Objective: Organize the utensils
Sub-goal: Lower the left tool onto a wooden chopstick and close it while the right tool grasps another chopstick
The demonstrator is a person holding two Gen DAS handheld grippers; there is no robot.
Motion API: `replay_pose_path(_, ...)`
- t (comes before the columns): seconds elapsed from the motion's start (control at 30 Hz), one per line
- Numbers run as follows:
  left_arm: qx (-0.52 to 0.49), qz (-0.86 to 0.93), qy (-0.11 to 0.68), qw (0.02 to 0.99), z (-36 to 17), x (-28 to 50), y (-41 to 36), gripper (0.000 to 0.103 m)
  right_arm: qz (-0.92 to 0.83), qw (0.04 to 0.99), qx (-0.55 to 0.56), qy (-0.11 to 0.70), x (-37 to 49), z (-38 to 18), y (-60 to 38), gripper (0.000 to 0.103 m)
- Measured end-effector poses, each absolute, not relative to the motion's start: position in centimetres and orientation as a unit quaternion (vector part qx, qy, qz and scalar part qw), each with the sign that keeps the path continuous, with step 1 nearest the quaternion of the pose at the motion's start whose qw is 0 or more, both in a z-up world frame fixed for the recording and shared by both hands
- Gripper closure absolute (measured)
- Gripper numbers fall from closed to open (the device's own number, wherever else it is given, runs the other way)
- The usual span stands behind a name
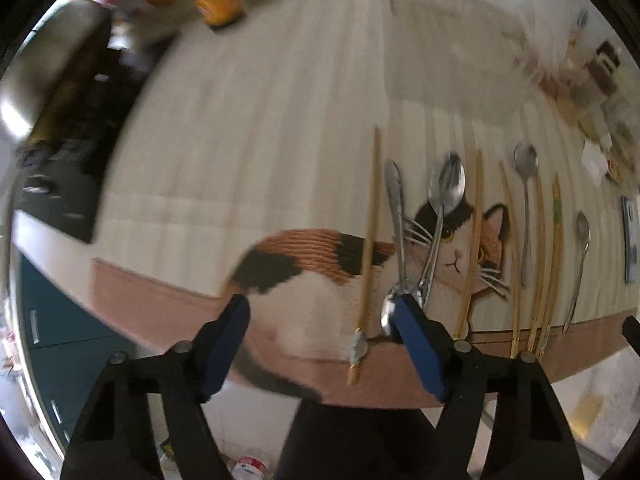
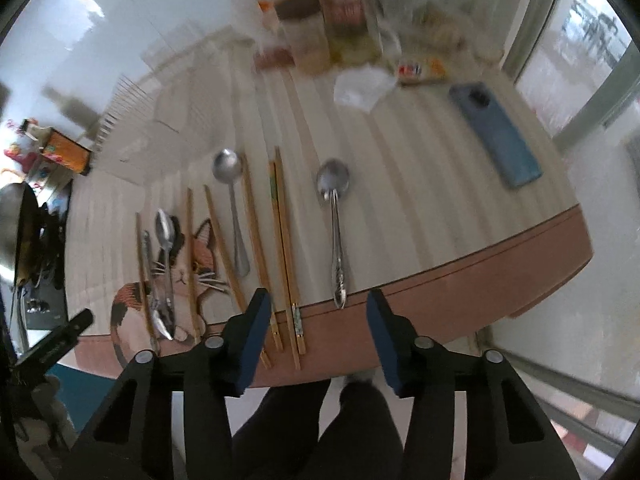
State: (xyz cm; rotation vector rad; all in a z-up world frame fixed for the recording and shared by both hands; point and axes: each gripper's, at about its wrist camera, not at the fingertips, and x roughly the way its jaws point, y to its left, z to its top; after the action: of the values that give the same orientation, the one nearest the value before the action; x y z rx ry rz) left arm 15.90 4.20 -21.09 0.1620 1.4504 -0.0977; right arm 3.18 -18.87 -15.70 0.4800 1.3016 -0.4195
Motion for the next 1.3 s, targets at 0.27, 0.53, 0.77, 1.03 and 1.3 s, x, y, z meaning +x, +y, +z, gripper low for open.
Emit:
replay_pose_path(0.27,0.066,-0.083,0.7,0.706,-25.9,18.3,2.8,0.063,-0.204,0.716,0.234,0.625,5.7,-20.0,-19.2,0.056)
replay_pose_path(0.53,0.07,-0.082,0.7,0.706,-26.7,18.4,4.0,0.101,-0.198,0.696,0.23,0.651,9.3,-23.8,-18.3,0.063)
replay_pose_path(0.77,0.055,-0.077,0.708,0.7,-27.1,17.8,7.4,0.101,-0.213,0.689,0.235,0.652,10.6,-26.4,-19.2,0.086)
replay_pose_path(1.03,-0.023,-0.125,0.717,0.686,-25.9,18.9,11.3,0.096,-0.195,0.695,0.271,0.637,10.2,-26.1,-20.2,0.093)
replay_pose_path(1.3,-0.016,-0.152,0.707,0.691,-25.0,19.7,11.4,0.072,-0.195,0.684,0.237,0.661,11.0,-26.3,-20.3,0.093)
